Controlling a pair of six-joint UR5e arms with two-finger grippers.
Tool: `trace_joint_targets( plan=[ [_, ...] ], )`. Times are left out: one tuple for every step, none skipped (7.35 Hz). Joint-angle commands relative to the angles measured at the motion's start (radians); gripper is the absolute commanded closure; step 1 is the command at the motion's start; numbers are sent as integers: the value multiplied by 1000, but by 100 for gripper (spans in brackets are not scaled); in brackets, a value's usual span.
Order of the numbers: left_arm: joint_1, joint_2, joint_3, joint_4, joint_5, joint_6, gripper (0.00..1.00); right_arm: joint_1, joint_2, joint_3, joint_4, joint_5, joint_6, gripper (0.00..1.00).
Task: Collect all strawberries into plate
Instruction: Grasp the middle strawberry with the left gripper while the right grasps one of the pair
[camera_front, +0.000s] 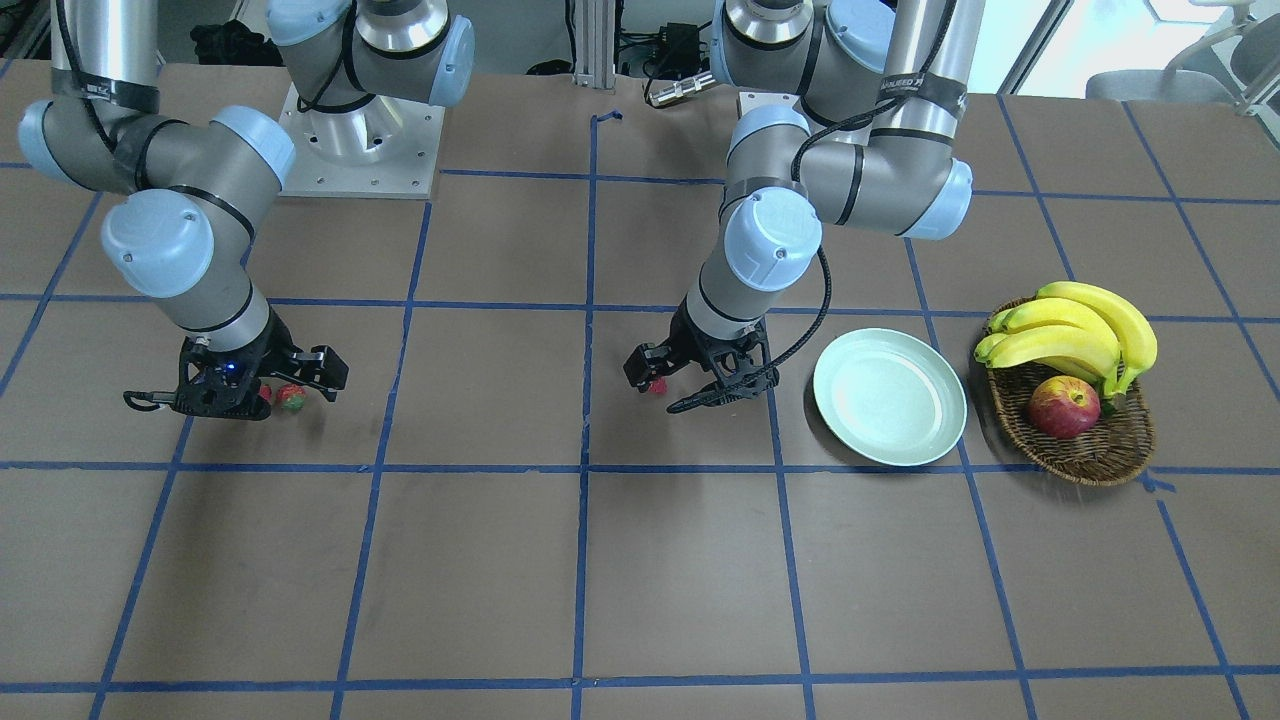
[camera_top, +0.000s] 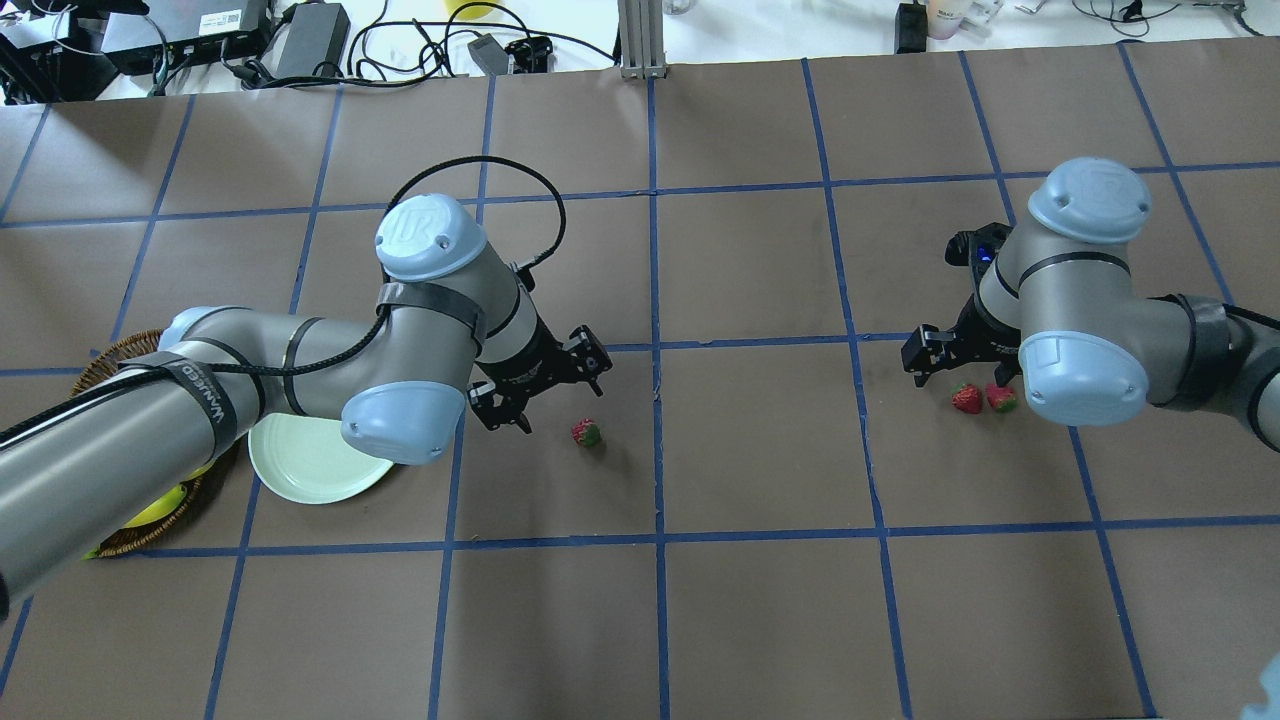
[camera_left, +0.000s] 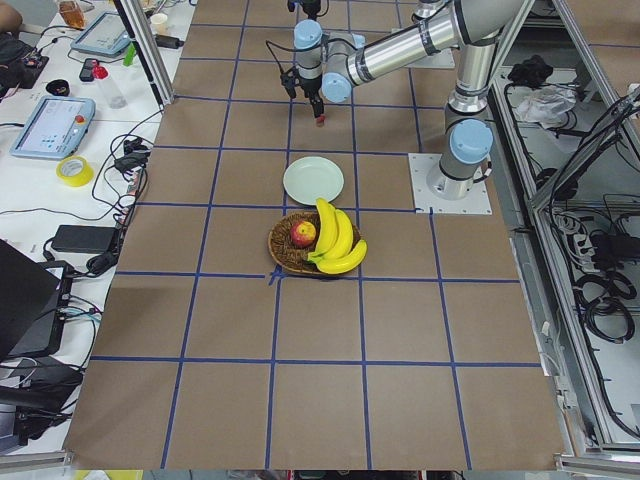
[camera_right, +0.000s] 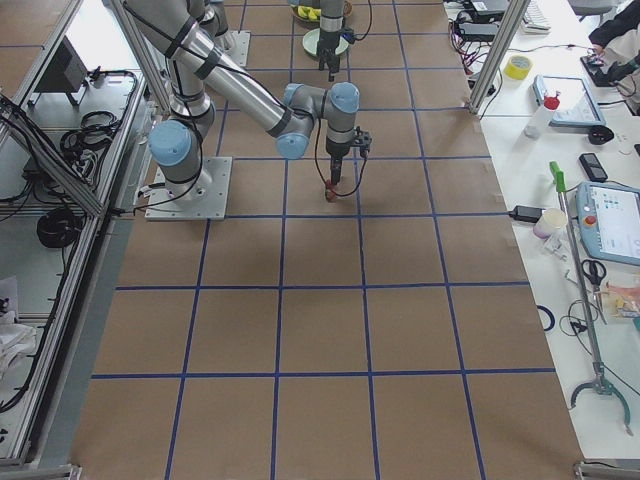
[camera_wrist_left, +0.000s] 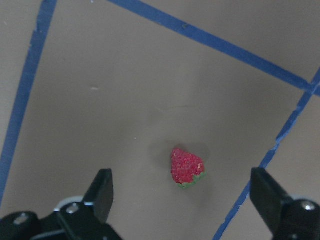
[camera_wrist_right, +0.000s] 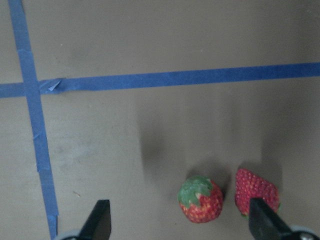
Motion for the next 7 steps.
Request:
trace_joint_targets(
  plan=[
    [-25, -54, -6, 19, -3, -20, 4, 0, 26, 4, -9, 12, 5, 7],
    [-25, -63, -6, 19, -3, -18, 24, 2, 35, 4, -30, 5, -3, 7],
    [-26, -63, -3, 20, -12, -21, 99, 2, 35, 11, -30, 0, -4, 6],
    [-25, -62, -3, 19, -36, -23, 100, 2, 37, 25, -33, -1, -7, 7],
    [-26, -62, -3, 19, -35, -24, 100, 0, 37, 22, -33, -3, -9, 8],
    [-25, -54, 0, 19, -31, -11, 100, 0, 37, 25, -33, -1, -6, 11],
    [-20, -33, 27, 17, -21, -6, 100, 0, 37, 25, -32, -1, -7, 21]
  ],
)
